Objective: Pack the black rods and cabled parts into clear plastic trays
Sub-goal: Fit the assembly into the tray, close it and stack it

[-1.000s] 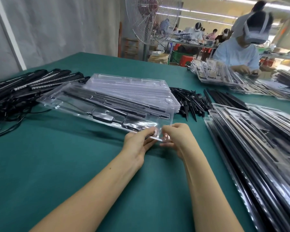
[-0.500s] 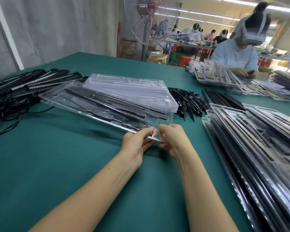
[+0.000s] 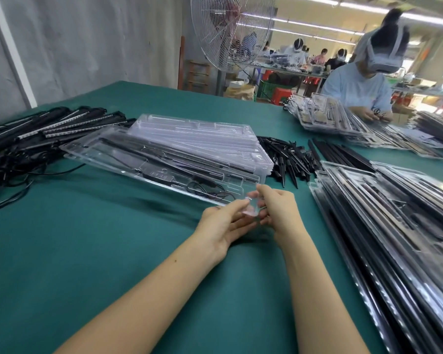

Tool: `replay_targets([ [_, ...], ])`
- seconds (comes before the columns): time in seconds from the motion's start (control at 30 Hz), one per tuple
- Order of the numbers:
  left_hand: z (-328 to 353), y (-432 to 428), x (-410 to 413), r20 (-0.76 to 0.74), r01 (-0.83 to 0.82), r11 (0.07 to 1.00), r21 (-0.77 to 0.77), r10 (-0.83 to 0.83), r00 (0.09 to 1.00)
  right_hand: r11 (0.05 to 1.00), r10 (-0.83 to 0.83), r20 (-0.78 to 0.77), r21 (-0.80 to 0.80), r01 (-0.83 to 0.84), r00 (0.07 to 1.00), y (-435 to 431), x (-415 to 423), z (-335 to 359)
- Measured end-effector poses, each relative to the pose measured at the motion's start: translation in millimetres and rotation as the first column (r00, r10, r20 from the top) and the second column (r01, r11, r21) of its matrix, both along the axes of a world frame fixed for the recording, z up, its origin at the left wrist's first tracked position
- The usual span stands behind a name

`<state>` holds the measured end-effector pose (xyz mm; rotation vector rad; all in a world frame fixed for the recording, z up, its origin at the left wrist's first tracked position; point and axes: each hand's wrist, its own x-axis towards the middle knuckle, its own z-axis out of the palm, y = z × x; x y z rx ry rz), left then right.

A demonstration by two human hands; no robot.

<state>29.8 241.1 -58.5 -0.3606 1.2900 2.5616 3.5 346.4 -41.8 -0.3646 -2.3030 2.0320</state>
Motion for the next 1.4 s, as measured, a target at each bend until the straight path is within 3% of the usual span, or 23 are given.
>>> replay_targets([
  [0.13, -1.4, 6.5, 0.3, -0.034, -0.118, 0.984, -0.131, 0.115, 0.993, 0.989, 0.104, 0.01, -0.107, -0.103, 0.994, 0.9, 3.3, 1.8],
  [0.3, 2.7, 9.4, 2.7, -0.05, -0.127, 0.976, -0.179, 0.12, 0.992, 0.965, 0.169, 0.083, -0.218, -0.147, 0.982, -4.2, 4.5, -0.2],
  [0.43, 1.5, 9.9, 4.3, -0.044, -0.136, 0.968, -0.212, 0.129, 0.991, 0.942, 0.111, 0.085, -0.326, -0.077, 0.99, -9.5, 2.6, -0.9],
  [0.73, 1.9, 10.3, 5.4, -0.042, -0.125, 0.97, -0.209, 0.119, 0.992, 0.94, -0.024, 0.083, -0.337, 0.051, 0.996, -14.6, 0.0, -1.0],
  [0.93, 3.1, 5.8, 3.1, -0.019, -0.071, 0.984, -0.165, 0.069, 0.997, 0.975, -0.009, 0.081, -0.219, 0.027, 0.997, -10.3, 1.0, -1.5],
  [1.2, 3.9, -0.3, 2.0, 0.023, 0.031, 0.989, -0.144, -0.028, 0.999, 0.964, 0.259, 0.12, -0.091, -0.249, 0.958, 9.3, 3.1, 5.7],
  [1.4, 3.3, -1.3, 0.8, 0.041, 0.058, 0.995, -0.077, -0.055, 0.998, 0.978, 0.167, 0.118, 0.109, -0.18, 0.979, 2.4, -3.8, 1.7],
])
